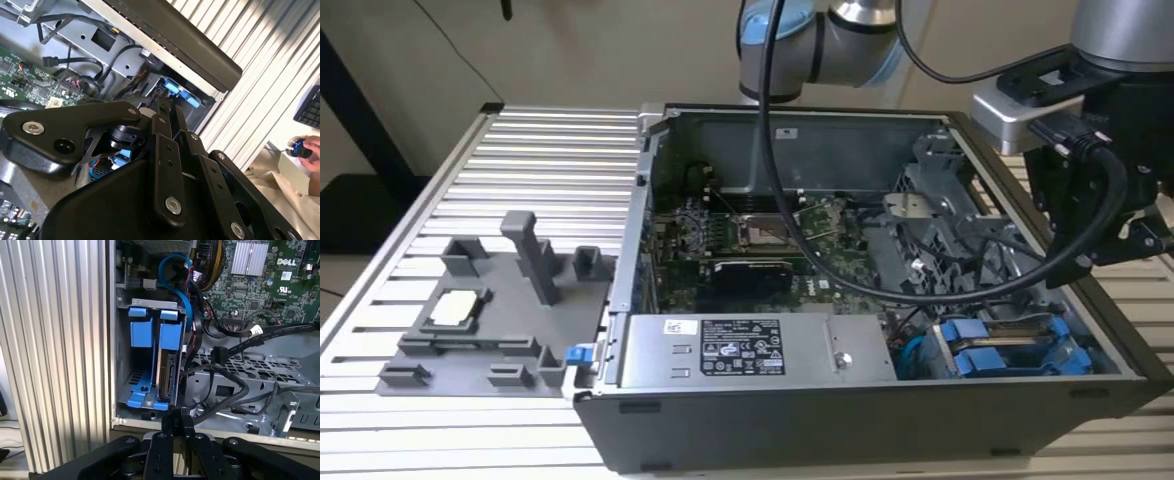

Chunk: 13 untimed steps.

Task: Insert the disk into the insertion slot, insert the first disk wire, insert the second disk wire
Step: 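Insert the first disk wire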

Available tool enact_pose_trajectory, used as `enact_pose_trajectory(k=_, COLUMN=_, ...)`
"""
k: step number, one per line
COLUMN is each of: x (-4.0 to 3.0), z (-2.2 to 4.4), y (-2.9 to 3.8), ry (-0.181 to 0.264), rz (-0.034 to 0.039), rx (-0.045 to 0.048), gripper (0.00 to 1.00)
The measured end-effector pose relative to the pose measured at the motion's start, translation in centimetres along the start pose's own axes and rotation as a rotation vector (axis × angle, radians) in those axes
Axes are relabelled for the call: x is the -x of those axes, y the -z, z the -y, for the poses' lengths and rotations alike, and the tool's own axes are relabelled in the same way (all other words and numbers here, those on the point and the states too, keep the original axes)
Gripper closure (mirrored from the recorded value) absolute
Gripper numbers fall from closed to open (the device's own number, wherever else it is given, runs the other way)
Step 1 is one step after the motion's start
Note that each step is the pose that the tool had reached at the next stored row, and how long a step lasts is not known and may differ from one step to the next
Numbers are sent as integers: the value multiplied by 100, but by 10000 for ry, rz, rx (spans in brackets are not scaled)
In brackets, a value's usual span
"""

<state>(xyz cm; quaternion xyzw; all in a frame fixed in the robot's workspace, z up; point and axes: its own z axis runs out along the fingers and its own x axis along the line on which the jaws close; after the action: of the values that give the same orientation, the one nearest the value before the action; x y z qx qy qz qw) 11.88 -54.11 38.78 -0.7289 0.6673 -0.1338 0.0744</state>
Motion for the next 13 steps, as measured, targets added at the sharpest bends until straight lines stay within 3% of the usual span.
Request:
enact_pose_trajectory(k=9, x=-192, z=31, y=-76, ry=36, rz=54, rx=526, gripper=81)
enact_pose_trajectory(k=12, x=-218, z=30, y=-103, ry=-12, rz=82, rx=566, gripper=81)
enact_pose_trajectory(k=13, x=-218, z=30, y=-105, ry=-80, rz=167, rx=563, gripper=81)
